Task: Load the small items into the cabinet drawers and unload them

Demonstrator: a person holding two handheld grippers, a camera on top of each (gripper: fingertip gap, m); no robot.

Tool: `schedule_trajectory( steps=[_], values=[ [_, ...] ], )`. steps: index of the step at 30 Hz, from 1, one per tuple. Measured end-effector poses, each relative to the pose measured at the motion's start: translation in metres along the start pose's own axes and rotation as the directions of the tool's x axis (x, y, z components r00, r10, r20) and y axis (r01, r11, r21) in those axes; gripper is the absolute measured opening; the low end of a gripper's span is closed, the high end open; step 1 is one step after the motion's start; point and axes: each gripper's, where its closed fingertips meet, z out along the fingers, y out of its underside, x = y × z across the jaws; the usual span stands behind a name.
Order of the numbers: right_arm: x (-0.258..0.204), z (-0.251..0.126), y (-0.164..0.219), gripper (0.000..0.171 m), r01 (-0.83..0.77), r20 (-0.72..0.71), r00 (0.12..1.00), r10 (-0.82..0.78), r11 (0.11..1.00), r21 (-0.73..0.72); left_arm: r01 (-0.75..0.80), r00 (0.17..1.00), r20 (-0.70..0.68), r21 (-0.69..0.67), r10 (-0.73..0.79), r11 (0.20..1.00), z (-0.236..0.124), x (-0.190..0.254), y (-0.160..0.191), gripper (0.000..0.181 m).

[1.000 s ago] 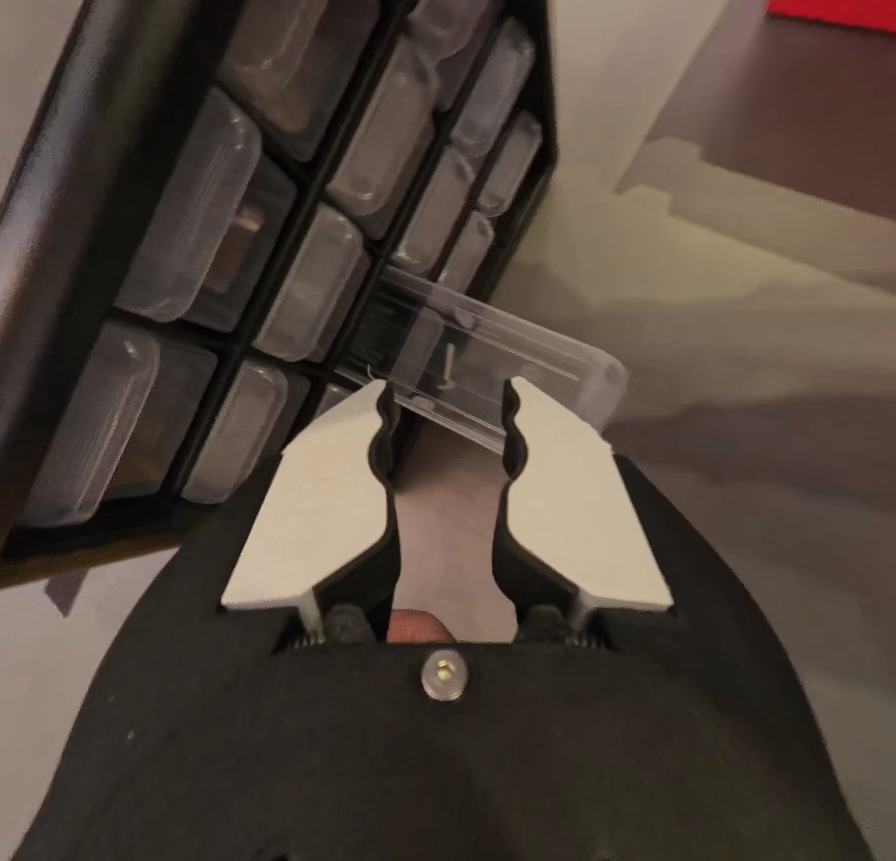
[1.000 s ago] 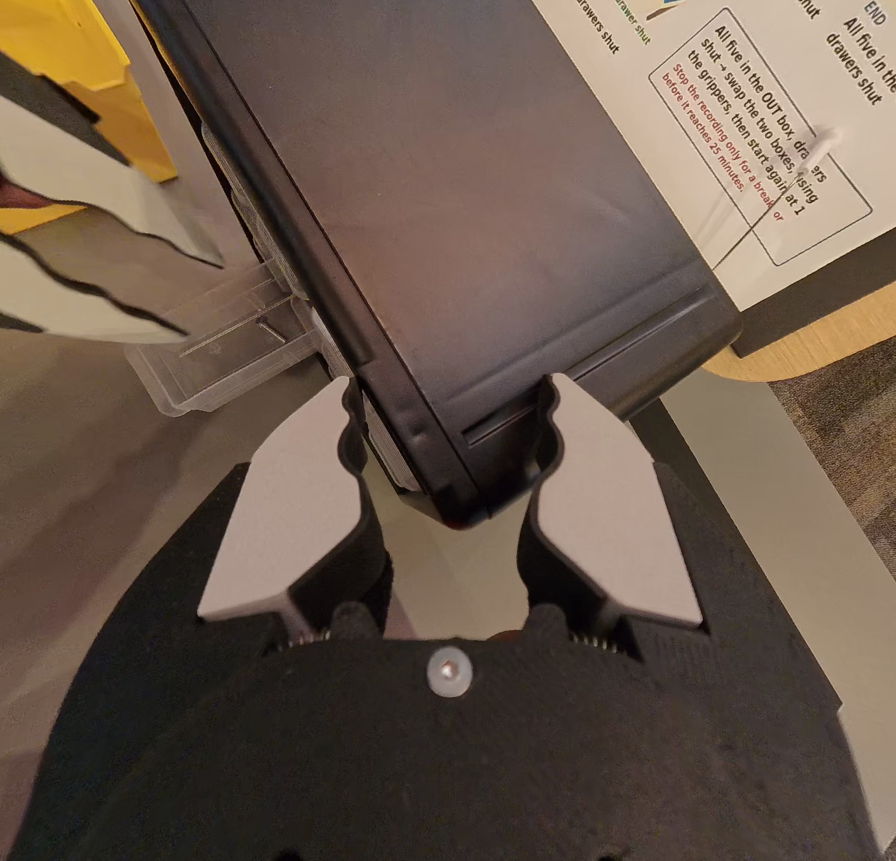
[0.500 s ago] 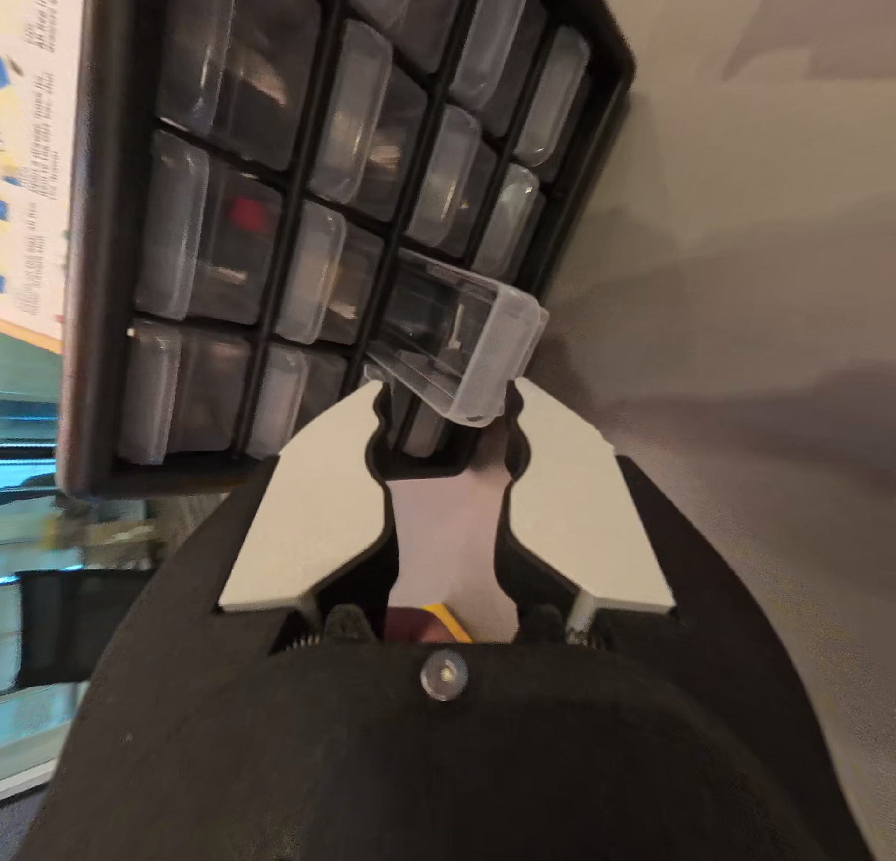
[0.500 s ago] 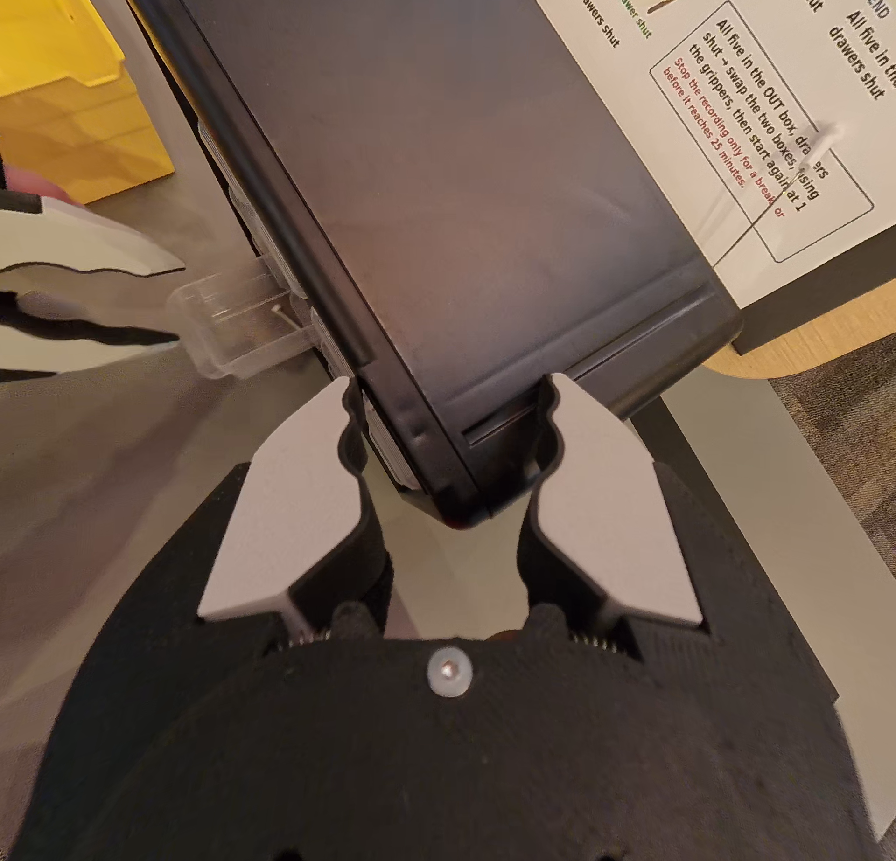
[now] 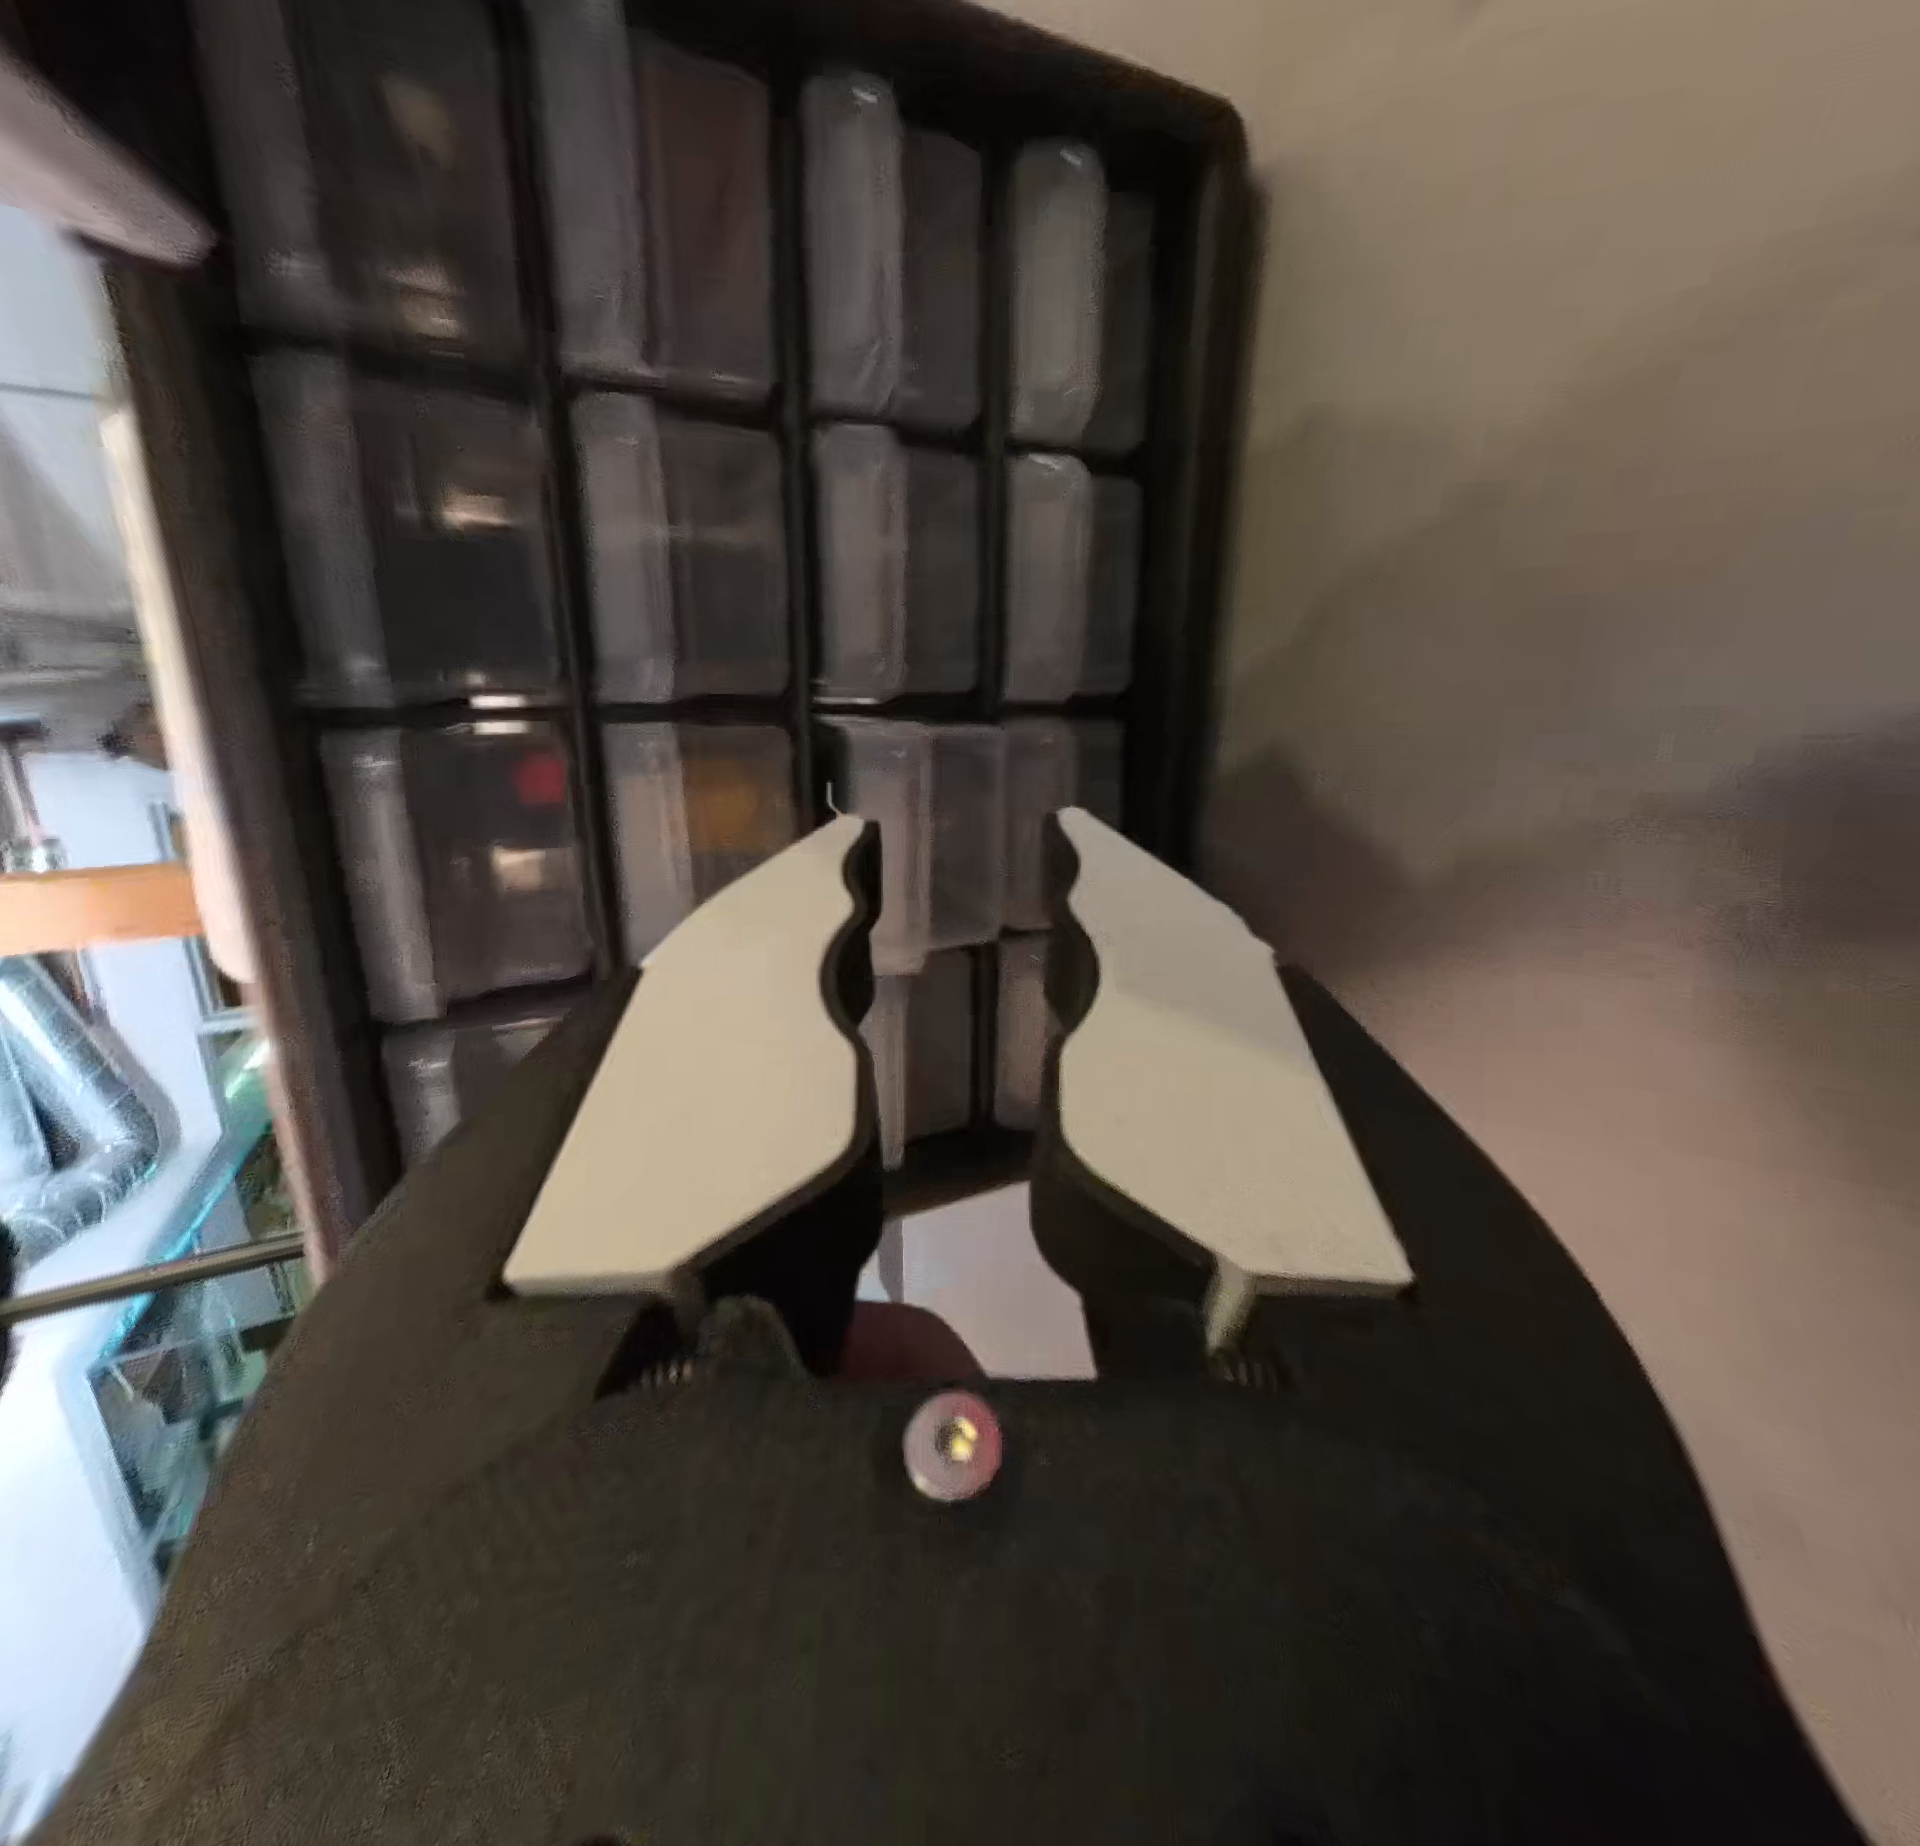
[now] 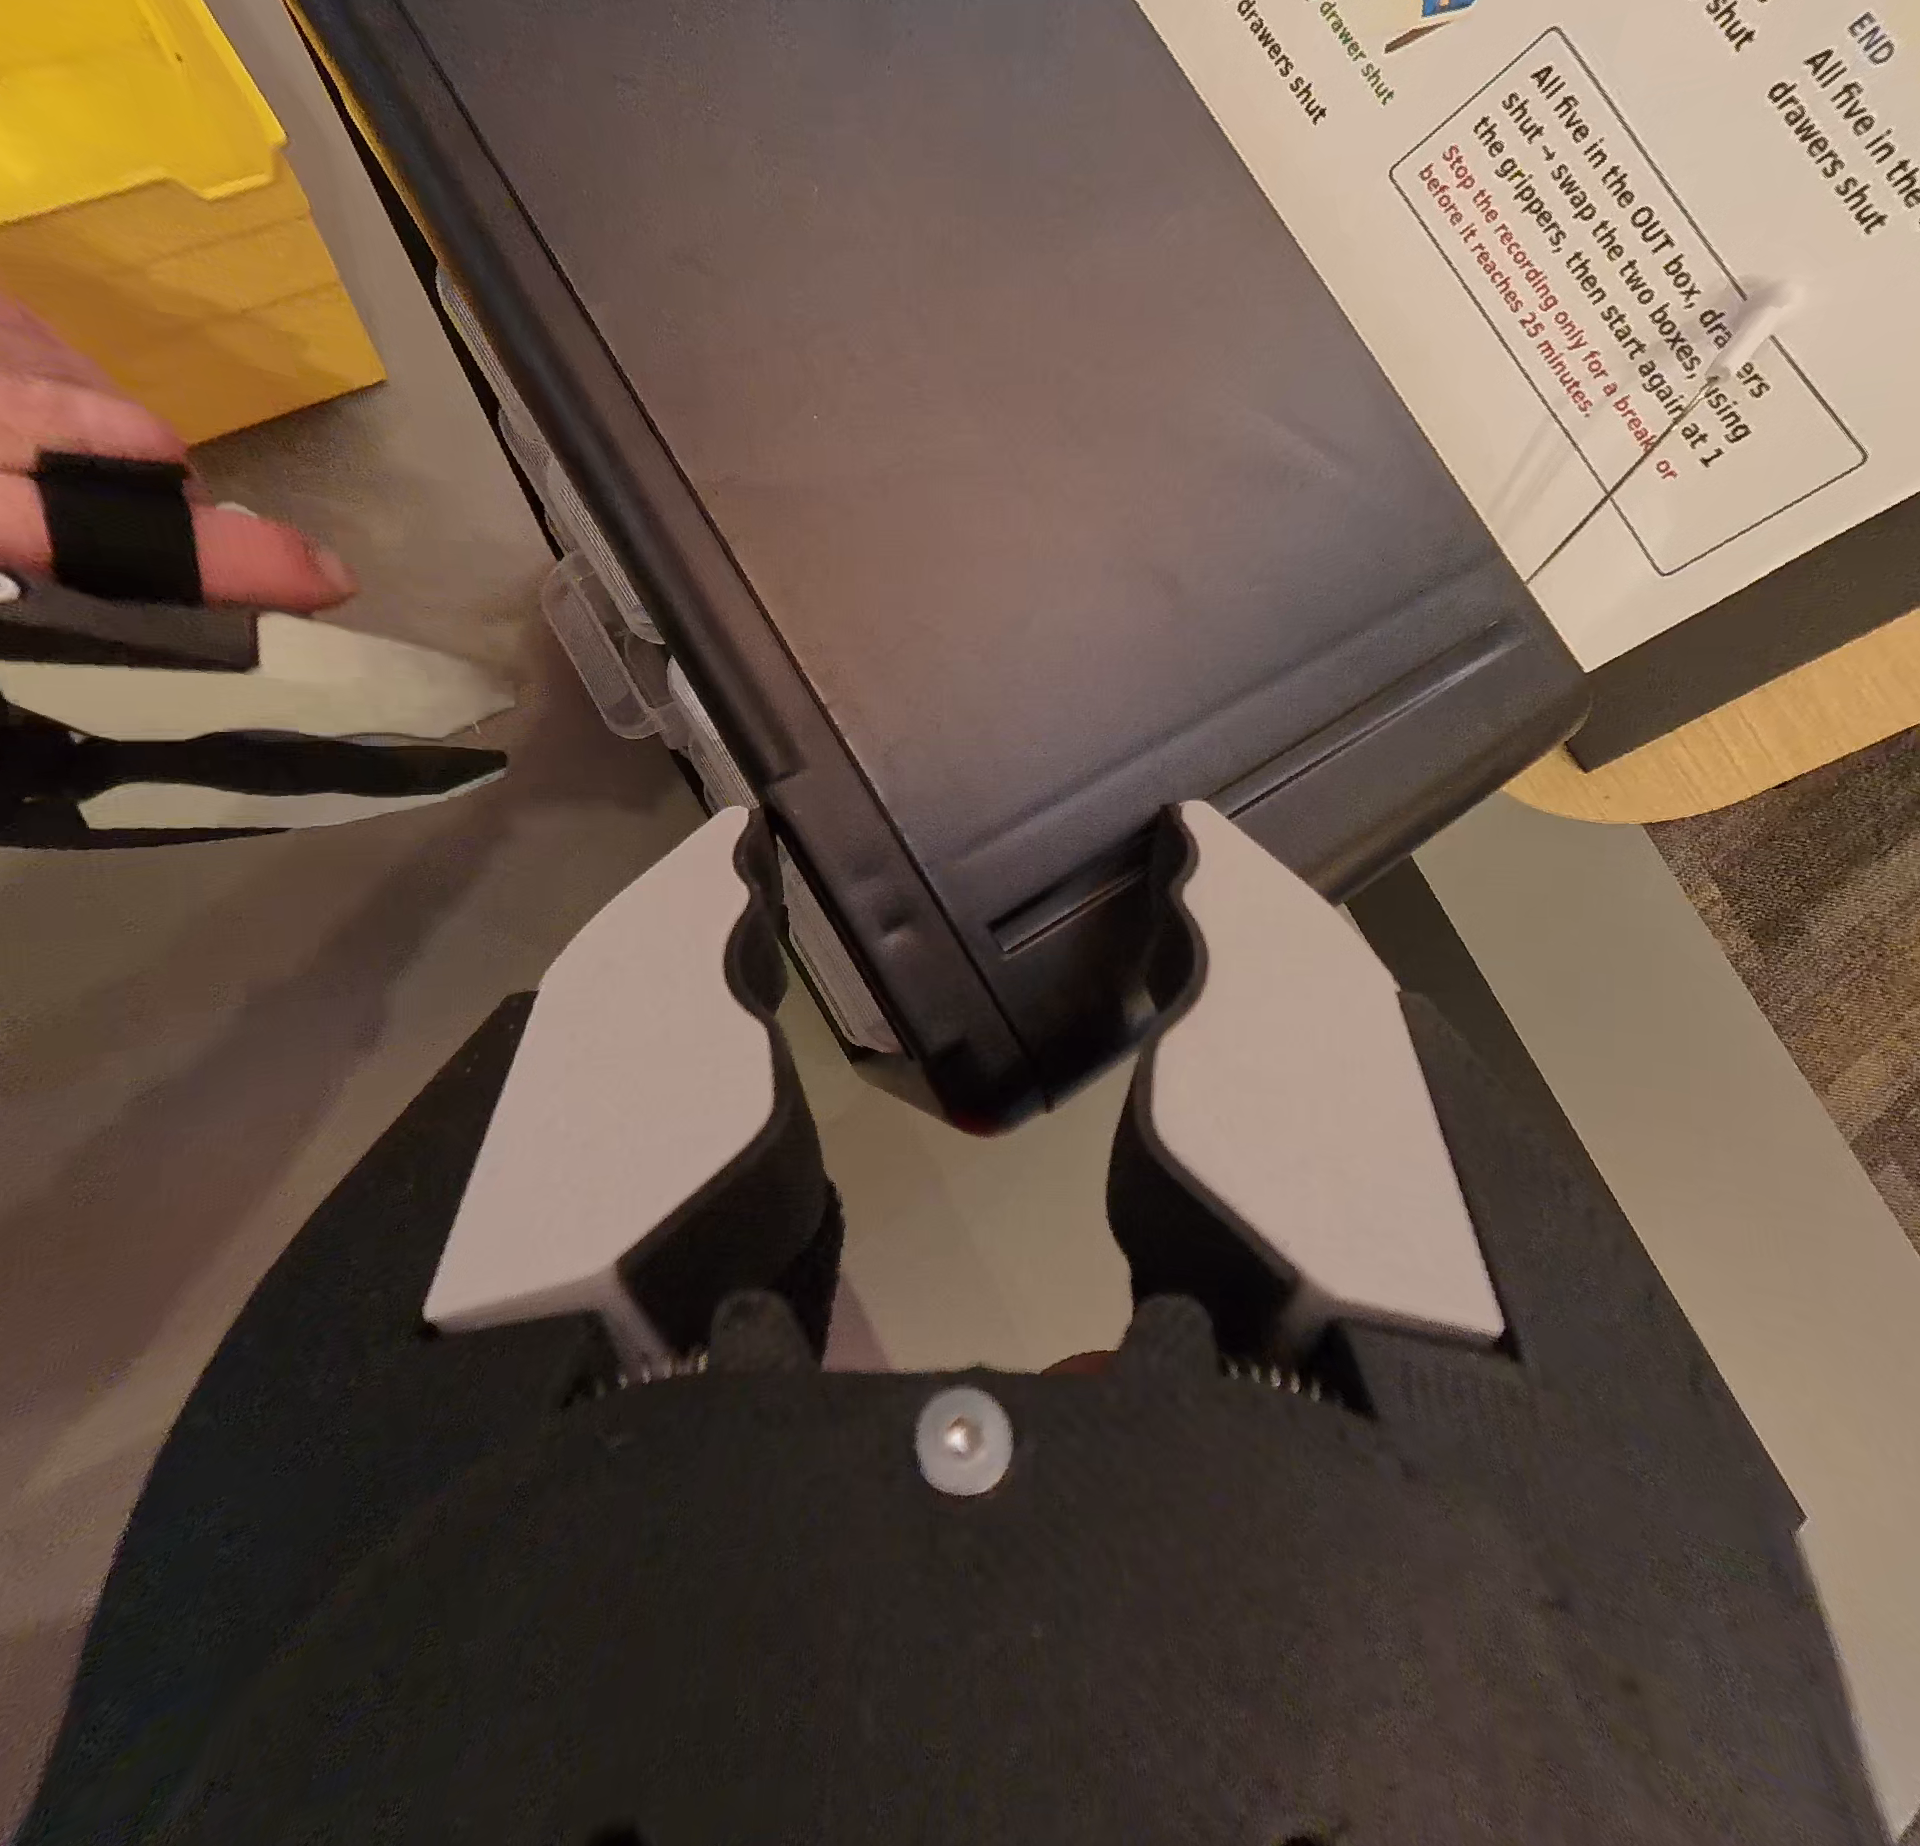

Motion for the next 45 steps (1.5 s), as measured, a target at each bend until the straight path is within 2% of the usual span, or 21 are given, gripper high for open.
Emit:
schedule_trajectory(
  steps=[1, 3, 5, 8, 12, 14, 15, 17, 18, 19, 22, 25, 28, 30, 34, 39, 45],
  values=[
    [0.0, 0.0, 0.0, 0.071, 0.001, 0.001, 1.0, -0.001, 1.0, 0.001, -0.036, 0.999, -0.034, -0.035, 0.035, 0.999, 0.003, 0.008, 0.006, 0.029],
    [0.0, 0.0, 0.0, 0.071, -0.001, 0.0, 1.0, 0.001, 1.0, 0.0, -0.064, 0.998, -0.015, -0.075, 0.063, 0.995, 0.012, 0.007, 0.016, 0.027],
    [0.0, 0.0, 0.0, 0.071, -0.004, -0.002, 1.0, 0.004, 1.0, 0.002, -0.016, 1.0, -0.025, -0.132, 0.012, 0.991, 0.021, 0.005, 0.03, 0.032],
    [0.0, 0.0, 0.0, 0.071, -0.006, -0.002, 1.0, 0.006, 1.0, 0.003, 0.073, 0.997, -0.016, -0.145, -0.076, 0.987, 0.029, -0.003, 0.034, 0.032],
    [0.0, 0.0, 0.0, 0.071, -0.003, -0.001, 1.0, 0.003, 1.0, -0.003, 0.111, 0.989, -0.074, -0.203, -0.128, 0.973, 0.029, -0.001, 0.039, 0.054],
    [0.0, 0.0, 0.0, 0.071, -0.003, -0.001, 1.0, 0.003, 1.0, -0.001, 0.114, 0.986, -0.095, -0.199, -0.135, 0.973, 0.022, 0.002, 0.036, 0.073],
    [0.0, 0.0, 0.0, 0.071, -0.004, -0.002, 1.0, 0.004, 1.0, 0.002, 0.102, 0.988, -0.097, -0.18, -0.121, 0.978, 0.017, 0.002, 0.033, 0.074],
    [0.0, 0.0, 0.0, 0.071, -0.005, -0.001, 1.0, 0.005, 1.0, 0.007, 0.082, 0.996, -0.037, -0.112, -0.087, 0.99, 0.005, -0.006, 0.026, 0.066],
    [0.0, 0.0, 0.0, 0.071, -0.005, -0.001, 1.0, 0.005, 1.0, 0.008, 0.08, 0.996, 0.056, -0.094, -0.075, 0.992, -0.001, -0.02, 0.028, 0.055],
    [0.0, 0.0, 0.0, 0.071, -0.005, -0.001, 1.0, 0.005, 1.0, 0.008, 0.085, 0.988, 0.135, -0.102, -0.071, 0.991, -0.006, -0.033, 0.033, 0.048],
    [0.0, 0.0, 0.0, 0.071, -0.002, -0.002, 1.0, 0.002, 1.0, 0.002, 0.087, 0.967, 0.25, -0.146, -0.049, 0.985, -0.016, -0.056, 0.055, 0.043],
    [0.0, 0.0, 0.0, 0.071, -0.003, -0.002, 1.0, 0.003, 1.0, 0.0, 0.03, 0.954, 0.299, -0.222, 0.038, 0.974, -0.013, -0.071, 0.077, 0.037],
    [0.0, 0.0, 0.0, 0.071, -0.006, -0.003, 1.0, 0.006, 1.0, -0.001, -0.033, 0.95, 0.291, -0.265, 0.113, 0.964, -0.003, -0.071, 0.088, 0.022],
    [0.0, 0.0, 0.0, 0.071, -0.008, -0.004, 1.0, 0.008, 1.0, -0.001, -0.081, 0.937, 0.307, -0.271, 0.166, 0.959, -0.001, -0.072, 0.088, 0.019],
    [0.0, 0.0, 0.0, 0.071, -0.003, -0.002, 1.0, 0.003, 1.0, -0.006, -0.093, 0.939, 0.3, -0.254, 0.17, 0.963, -0.004, -0.068, 0.087, 0.012],
    [0.0, 0.0, 0.0, 0.071, -0.002, -0.001, 1.0, 0.002, 1.0, -0.002, -0.099, 0.94, 0.296, -0.235, 0.168, 0.967, -0.019, -0.061, 0.082, 0.011],
    [0.0, 0.0, 0.0, 0.071, -0.003, -0.002, 1.0, 0.003, 1.0, 0.002, -0.122, 0.949, 0.27, -0.17, 0.166, 0.978, -0.055, -0.044, 0.063, 0.012]
  ],
)
